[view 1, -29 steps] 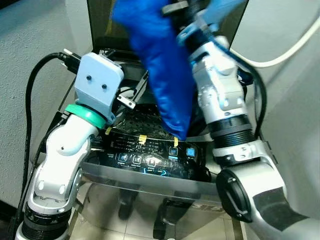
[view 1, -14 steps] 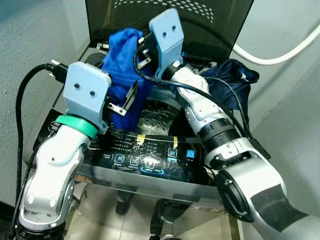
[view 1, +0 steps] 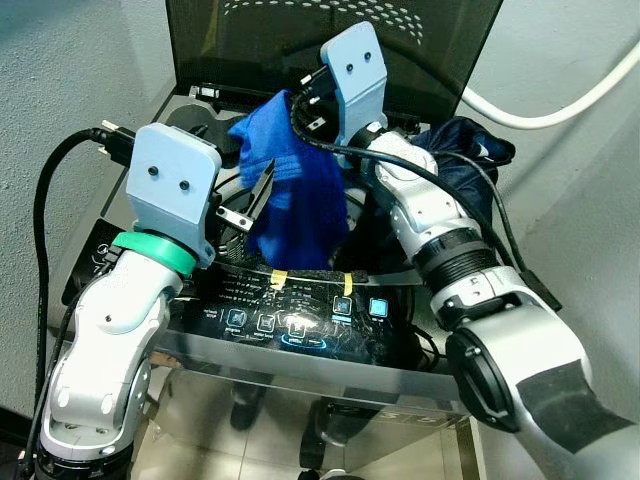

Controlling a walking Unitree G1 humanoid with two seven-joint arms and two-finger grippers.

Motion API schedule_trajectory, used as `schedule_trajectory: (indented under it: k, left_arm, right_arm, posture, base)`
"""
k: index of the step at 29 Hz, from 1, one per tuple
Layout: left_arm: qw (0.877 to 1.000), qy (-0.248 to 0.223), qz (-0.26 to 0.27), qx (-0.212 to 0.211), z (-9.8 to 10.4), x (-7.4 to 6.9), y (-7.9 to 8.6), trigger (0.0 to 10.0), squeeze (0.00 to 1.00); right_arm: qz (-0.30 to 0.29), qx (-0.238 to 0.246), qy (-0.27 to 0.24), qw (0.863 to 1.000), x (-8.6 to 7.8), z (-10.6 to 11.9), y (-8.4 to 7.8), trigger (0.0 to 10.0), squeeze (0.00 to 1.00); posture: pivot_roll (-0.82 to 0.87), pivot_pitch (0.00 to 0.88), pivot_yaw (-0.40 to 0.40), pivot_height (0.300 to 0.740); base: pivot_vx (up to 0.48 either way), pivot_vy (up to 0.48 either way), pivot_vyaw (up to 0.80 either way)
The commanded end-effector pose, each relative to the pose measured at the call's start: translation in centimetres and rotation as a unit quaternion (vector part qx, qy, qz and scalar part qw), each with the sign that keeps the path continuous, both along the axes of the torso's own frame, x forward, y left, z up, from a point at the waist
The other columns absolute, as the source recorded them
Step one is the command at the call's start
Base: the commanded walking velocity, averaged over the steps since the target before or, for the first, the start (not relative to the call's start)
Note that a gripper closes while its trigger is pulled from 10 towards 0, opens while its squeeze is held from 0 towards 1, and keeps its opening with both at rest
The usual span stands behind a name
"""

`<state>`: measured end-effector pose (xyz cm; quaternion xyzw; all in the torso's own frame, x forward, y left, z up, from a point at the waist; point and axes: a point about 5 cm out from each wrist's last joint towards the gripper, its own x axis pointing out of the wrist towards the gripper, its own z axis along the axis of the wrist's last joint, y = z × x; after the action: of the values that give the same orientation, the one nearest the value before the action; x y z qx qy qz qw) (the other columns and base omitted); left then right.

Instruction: Clothes washing

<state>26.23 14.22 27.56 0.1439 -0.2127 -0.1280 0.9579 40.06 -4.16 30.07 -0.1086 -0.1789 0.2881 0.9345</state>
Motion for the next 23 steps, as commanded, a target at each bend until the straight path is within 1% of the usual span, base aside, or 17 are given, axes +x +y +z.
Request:
schedule_trajectory:
  k: [1, 2, 4, 5, 7, 8, 10, 11, 18, 19, 22, 23]
  left_arm:
    - [1.000, 0.003, 0.000, 0.001, -0.1, -0.2, -0.1, 10.0, 0.00]
    - [1.000, 0.006, 0.000, 0.001, -0.2, -0.1, -0.1, 10.0, 0.00]
    - [1.000, 0.006, 0.000, 0.001, -0.2, -0.1, -0.1, 10.0, 0.00]
    - [1.000, 0.006, 0.003, 0.002, -0.3, 0.1, 0.0, 10.0, 0.00]
    - [1.000, 0.006, 0.003, 0.002, -0.3, 0.1, 0.0, 10.0, 0.00]
    - [1.000, 0.004, 0.009, 0.003, -0.2, 0.5, 0.2, 10.0, 0.00]
    - [1.000, 0.004, 0.009, 0.003, -0.2, 0.5, 0.2, 10.0, 0.00]
    - [1.000, -0.001, 0.016, 0.002, 0.0, 0.9, 0.5, 10.0, 0.00]
    - [1.000, -0.001, 0.016, 0.002, 0.0, 0.9, 0.5, 10.0, 0.00]
    - [1.000, -0.006, 0.022, 0.001, 0.3, 1.3, 0.7, 10.0, 0.00]
    - [1.000, -0.006, 0.022, 0.001, 0.3, 1.3, 0.7, 10.0, 0.00]
    - [1.000, -0.008, 0.027, -0.005, 0.5, 1.8, 0.9, 10.0, 0.00]
  right_arm:
    - [0.004, 0.012, -0.006, 1.000, 0.0, 0.9, 0.0, 10.0, 1.00]
    - [0.031, 0.010, 0.003, 0.999, -0.1, 0.9, -0.6, 10.0, 1.00]
    - [0.031, 0.010, 0.003, 0.999, -0.1, 0.9, -0.6, 10.0, 1.00]
    - [0.056, 0.019, 0.015, 0.998, -0.3, 0.8, -1.3, 10.0, 0.00]
    - [0.056, 0.019, 0.015, 0.998, -0.3, 0.8, -1.3, 10.0, 0.00]
    - [0.069, 0.037, 0.017, 0.997, -0.6, 1.0, -2.0, 10.0, 0.00]
    - [0.069, 0.037, 0.017, 0.997, -0.6, 1.0, -2.0, 10.0, 0.00]
    - [0.055, 0.103, -0.048, 0.992, -1.6, 3.1, -3.6, 10.0, 0.00]
    - [0.055, 0.103, -0.048, 0.992, -1.6, 3.1, -3.6, 10.0, 0.00]
    - [-0.002, 0.190, -0.129, 0.973, -2.8, 5.8, -6.4, 10.0, 0.00]
    - [-0.002, 0.190, -0.129, 0.973, -2.8, 5.8, -6.4, 10.0, 0.00]
    - [-0.078, 0.222, -0.190, 0.953, -4.2, 6.1, -9.2, 10.0, 0.00]
  posture:
    - [0.14, 0.057, -0.051, 0.740]
    - [0.13, 0.051, -0.046, 0.740]
    - [0.13, 0.051, -0.046, 0.740]
    - [0.13, 0.044, -0.044, 0.740]
    - [0.13, 0.044, -0.044, 0.740]
    - [0.12, 0.042, -0.042, 0.740]
    - [0.12, 0.042, -0.042, 0.740]
    - [0.12, 0.039, -0.041, 0.740]
    - [0.12, 0.039, -0.041, 0.740]
    - [0.11, 0.042, -0.035, 0.740]
    - [0.11, 0.042, -0.035, 0.740]
    - [0.09, 0.044, -0.025, 0.740]
  base:
    - [0.000, 0.000, 0.00]
    - [0.000, 0.000, 0.00]
    - [0.000, 0.000, 0.00]
    - [0.000, 0.000, 0.00]
    - [0.000, 0.000, 0.00]
    - [0.000, 0.000, 0.00]
    - [0.000, 0.000, 0.00]
    - [0.000, 0.000, 0.00]
    - [0.000, 0.000, 0.00]
    - [0.000, 0.000, 0.00]
    - [0.000, 0.000, 0.00]
    - [0.000, 0.000, 0.00]
